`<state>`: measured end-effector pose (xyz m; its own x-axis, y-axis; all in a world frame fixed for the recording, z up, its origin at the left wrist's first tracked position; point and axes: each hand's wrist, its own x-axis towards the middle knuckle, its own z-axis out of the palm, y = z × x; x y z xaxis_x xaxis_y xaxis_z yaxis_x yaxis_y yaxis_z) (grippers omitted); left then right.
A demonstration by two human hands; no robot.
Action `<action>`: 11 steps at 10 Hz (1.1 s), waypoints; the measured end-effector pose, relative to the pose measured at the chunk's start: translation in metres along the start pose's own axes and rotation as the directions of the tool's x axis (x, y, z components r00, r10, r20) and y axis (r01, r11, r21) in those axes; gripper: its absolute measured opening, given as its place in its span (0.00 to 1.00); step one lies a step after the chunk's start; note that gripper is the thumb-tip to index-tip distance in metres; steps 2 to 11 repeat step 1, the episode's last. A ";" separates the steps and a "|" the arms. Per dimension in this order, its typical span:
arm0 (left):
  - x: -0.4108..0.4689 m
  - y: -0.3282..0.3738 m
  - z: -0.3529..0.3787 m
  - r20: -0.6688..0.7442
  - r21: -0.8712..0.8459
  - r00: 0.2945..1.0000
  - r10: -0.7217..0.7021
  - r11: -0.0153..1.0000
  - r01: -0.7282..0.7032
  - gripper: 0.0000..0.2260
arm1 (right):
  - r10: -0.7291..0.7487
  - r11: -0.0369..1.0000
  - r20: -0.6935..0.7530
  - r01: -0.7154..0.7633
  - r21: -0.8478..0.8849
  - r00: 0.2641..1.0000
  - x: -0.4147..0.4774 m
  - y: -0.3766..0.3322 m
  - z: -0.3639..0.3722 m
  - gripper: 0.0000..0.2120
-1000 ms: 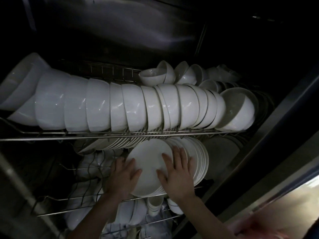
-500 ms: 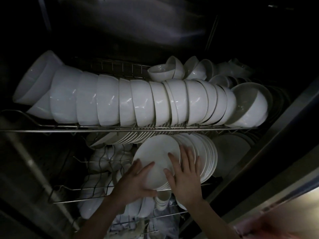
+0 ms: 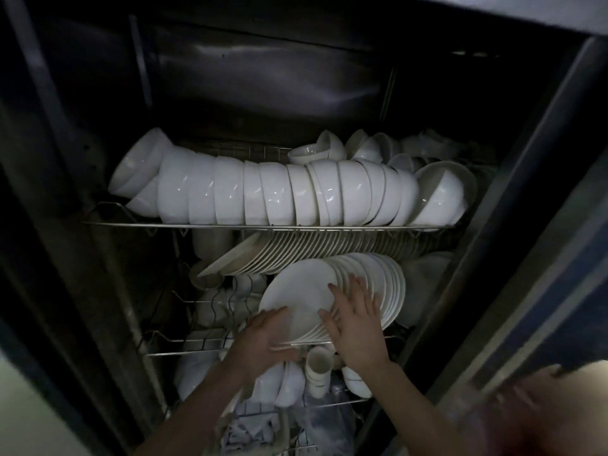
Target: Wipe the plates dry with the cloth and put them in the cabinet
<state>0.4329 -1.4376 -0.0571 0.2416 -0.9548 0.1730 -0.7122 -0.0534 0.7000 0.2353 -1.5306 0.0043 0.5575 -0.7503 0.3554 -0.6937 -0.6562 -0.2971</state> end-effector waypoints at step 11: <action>-0.023 0.010 -0.008 -0.052 -0.013 0.997 -0.054 0.998 0.054 0.32 | -0.080 0.996 -0.016 0.080 0.033 0.997 -0.025 -0.004 -0.011 0.25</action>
